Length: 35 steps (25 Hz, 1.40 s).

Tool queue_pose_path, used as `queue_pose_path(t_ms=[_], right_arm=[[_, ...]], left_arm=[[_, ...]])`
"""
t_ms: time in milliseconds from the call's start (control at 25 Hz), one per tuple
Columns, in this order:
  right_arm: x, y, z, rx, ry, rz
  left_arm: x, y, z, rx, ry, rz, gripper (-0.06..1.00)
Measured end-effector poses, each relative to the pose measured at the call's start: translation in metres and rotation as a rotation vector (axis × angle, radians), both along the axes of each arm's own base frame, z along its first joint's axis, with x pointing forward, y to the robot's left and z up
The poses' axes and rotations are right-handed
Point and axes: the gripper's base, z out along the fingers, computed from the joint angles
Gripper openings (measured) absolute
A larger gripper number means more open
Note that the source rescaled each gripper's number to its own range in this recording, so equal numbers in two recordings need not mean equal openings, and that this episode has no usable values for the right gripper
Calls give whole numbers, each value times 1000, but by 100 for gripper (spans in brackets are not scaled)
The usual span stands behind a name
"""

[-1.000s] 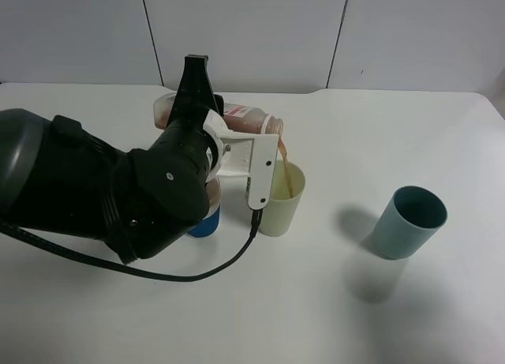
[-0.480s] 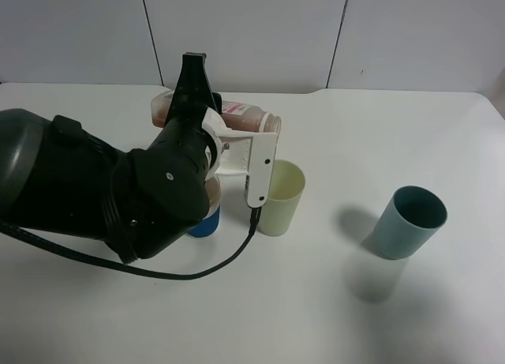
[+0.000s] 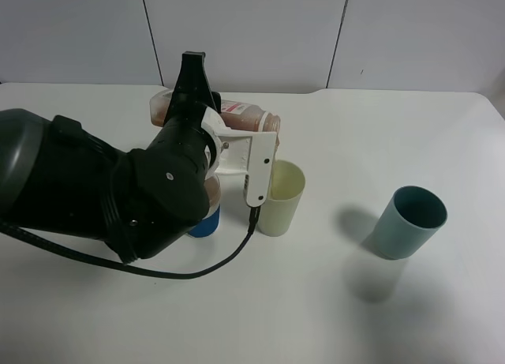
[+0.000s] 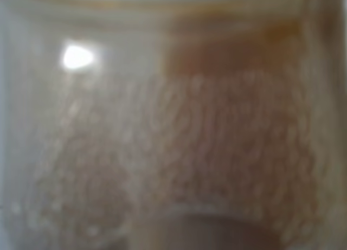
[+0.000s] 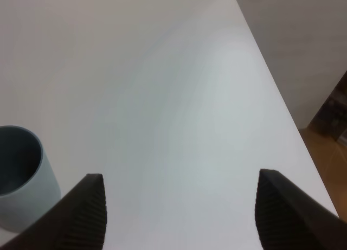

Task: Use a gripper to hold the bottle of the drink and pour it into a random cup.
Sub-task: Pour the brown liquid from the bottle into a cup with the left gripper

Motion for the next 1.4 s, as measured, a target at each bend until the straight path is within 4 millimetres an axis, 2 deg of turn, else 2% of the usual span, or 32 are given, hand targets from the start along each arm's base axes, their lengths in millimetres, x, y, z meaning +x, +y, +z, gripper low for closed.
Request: queue_pose_path(t_ms=[1400], right_arm=[[0,0,0,0,0,0]], left_arm=[[0,0,0,50,-2,-20,0]])
